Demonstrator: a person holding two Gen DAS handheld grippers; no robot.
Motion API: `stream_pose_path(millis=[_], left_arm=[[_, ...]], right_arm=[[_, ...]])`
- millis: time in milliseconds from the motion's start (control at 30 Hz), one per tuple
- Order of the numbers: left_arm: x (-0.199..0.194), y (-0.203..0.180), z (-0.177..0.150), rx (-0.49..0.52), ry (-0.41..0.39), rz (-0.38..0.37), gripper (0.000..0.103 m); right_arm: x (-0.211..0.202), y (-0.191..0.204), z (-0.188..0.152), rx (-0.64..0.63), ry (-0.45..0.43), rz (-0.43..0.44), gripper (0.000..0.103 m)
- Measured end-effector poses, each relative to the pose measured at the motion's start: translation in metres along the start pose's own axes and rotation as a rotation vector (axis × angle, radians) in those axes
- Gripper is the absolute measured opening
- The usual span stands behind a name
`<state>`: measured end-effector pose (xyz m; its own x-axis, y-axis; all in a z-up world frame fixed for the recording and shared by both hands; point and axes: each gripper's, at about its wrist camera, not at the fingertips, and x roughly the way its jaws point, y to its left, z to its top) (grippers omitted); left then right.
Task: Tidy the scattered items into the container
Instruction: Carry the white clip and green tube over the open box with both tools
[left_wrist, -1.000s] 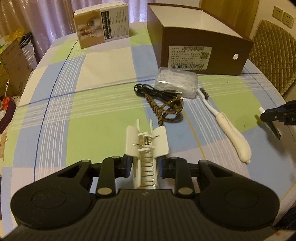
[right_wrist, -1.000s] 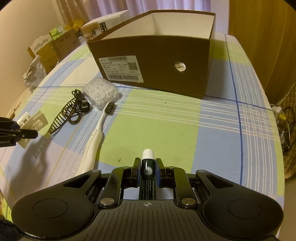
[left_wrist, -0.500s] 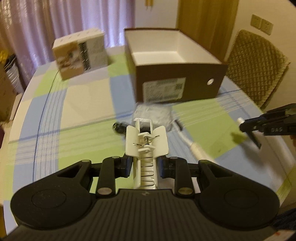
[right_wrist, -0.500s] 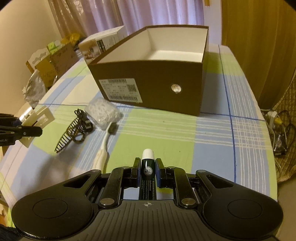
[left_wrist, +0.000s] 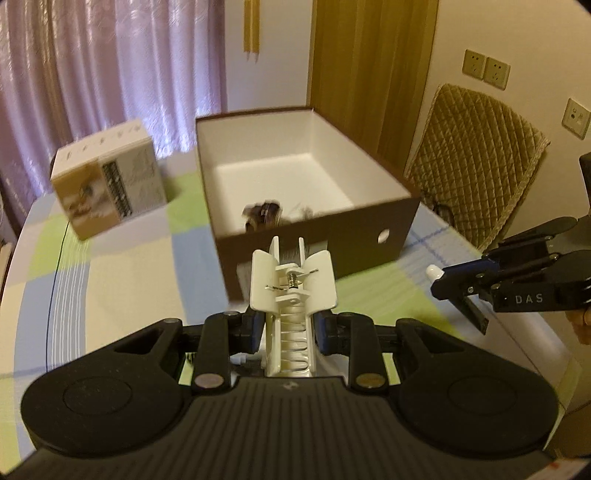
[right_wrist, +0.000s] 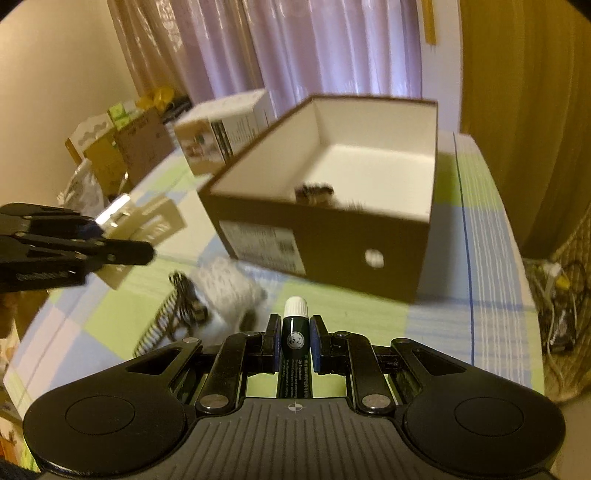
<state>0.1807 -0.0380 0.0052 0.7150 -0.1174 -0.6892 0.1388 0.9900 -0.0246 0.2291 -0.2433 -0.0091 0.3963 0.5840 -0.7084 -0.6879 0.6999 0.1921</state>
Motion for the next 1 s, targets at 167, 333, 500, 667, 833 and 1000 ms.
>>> stream_pose_path(millis=[167, 333, 500, 667, 833, 1000], left_arm=[[0.010, 0.001, 0.027, 0.023, -0.035, -0.006, 0.023], [0.024, 0.008, 0.054, 0.035, -0.058, -0.007, 0.023], [0.044, 0.017, 0.082, 0.042, -0.072, -0.015, 0.023], [0.080, 0.026, 0.113, 0.032, -0.044, -0.043, 0.023], [0.118, 0.029, 0.135, 0.026, -0.012, -0.056, 0.023], [0.165, 0.039, 0.151, -0.007, 0.036, -0.057, 0.023]], right_arm=[[0.000, -0.001, 0.032, -0.023, -0.052, 0.008, 0.013], [0.002, -0.006, 0.066, -0.030, -0.107, 0.013, 0.013], [0.016, -0.017, 0.102, -0.024, -0.148, 0.010, 0.013], [0.047, -0.034, 0.134, -0.007, -0.140, 0.014, 0.013], [0.083, -0.052, 0.156, 0.015, -0.100, -0.005, 0.013], [0.122, -0.069, 0.172, -0.001, -0.039, -0.048, 0.013]])
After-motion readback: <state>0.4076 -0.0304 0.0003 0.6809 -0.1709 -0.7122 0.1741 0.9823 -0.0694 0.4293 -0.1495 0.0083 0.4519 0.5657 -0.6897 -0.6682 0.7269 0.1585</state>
